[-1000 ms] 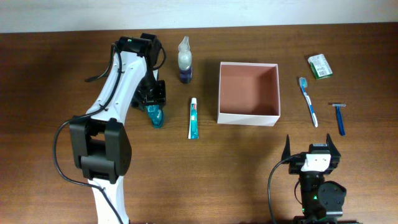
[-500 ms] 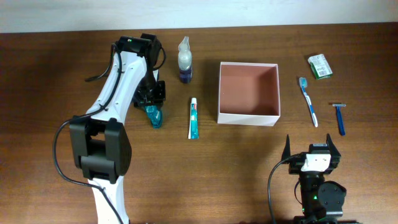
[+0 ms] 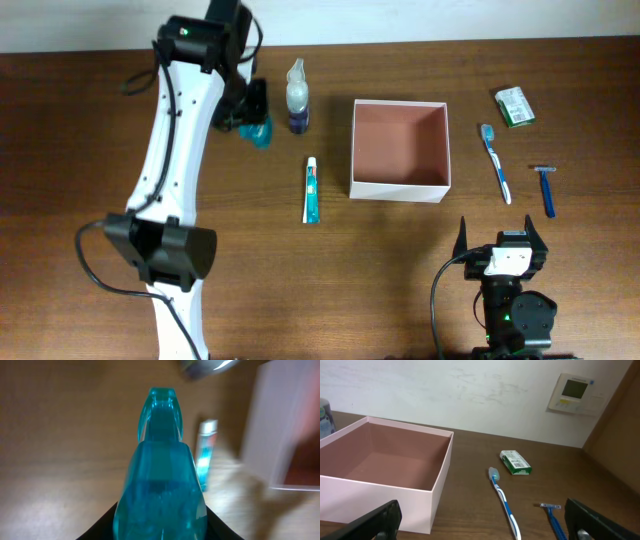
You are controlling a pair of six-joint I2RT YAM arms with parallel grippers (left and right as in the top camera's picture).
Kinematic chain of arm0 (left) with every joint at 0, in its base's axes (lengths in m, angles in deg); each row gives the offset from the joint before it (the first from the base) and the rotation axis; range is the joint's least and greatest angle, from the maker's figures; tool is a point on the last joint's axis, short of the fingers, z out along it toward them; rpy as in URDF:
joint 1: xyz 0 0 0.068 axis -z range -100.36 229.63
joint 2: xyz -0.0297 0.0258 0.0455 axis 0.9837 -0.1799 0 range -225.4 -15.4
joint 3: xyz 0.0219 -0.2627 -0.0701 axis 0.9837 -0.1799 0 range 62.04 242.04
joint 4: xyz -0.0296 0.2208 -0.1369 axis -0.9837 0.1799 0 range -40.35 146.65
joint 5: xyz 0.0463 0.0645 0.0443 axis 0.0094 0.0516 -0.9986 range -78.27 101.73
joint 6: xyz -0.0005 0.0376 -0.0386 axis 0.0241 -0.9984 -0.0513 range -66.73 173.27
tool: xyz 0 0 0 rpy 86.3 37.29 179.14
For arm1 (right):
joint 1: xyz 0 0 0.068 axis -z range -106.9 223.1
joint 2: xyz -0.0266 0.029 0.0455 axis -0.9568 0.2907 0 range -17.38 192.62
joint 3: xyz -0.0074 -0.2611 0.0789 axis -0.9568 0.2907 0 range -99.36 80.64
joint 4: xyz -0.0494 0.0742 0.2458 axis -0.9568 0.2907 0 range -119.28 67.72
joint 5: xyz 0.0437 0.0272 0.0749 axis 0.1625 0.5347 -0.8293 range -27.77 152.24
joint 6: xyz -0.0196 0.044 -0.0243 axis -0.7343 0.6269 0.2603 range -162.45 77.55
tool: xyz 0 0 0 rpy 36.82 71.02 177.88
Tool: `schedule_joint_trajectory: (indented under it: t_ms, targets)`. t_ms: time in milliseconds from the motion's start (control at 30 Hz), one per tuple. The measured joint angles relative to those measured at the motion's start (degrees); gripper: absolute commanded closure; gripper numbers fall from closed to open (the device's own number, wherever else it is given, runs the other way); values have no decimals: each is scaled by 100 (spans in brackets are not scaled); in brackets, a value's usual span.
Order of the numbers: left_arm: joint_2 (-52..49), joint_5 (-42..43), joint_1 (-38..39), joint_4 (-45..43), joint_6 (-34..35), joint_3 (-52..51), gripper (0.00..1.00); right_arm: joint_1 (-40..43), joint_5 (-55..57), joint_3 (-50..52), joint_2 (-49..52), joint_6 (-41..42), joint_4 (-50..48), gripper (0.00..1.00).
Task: Pack container
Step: 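Lift the mouthwash bottle and carry it over the pink box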
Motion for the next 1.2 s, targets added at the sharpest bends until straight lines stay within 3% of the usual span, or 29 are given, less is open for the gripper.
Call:
schedule_joint_trajectory:
  t_ms: [167, 367, 533, 767, 1200]
  targets:
    - [15, 258, 542, 155, 2, 997, 67, 0, 0, 0, 0, 2, 2, 1]
    - [24, 422, 1331, 105, 4, 1198, 67, 0, -2, 0, 0, 4, 0, 1]
    - [22, 131, 1790, -870, 7, 1200, 66, 0, -2, 0, 0, 2, 2, 1]
    - [-109, -181, 2100, -1974, 157, 1207, 66, 0, -2, 0, 0, 0, 0, 1]
    - [-1681, -310, 2164, -1943, 369, 1224, 66, 0, 0, 0, 0, 0, 2, 1]
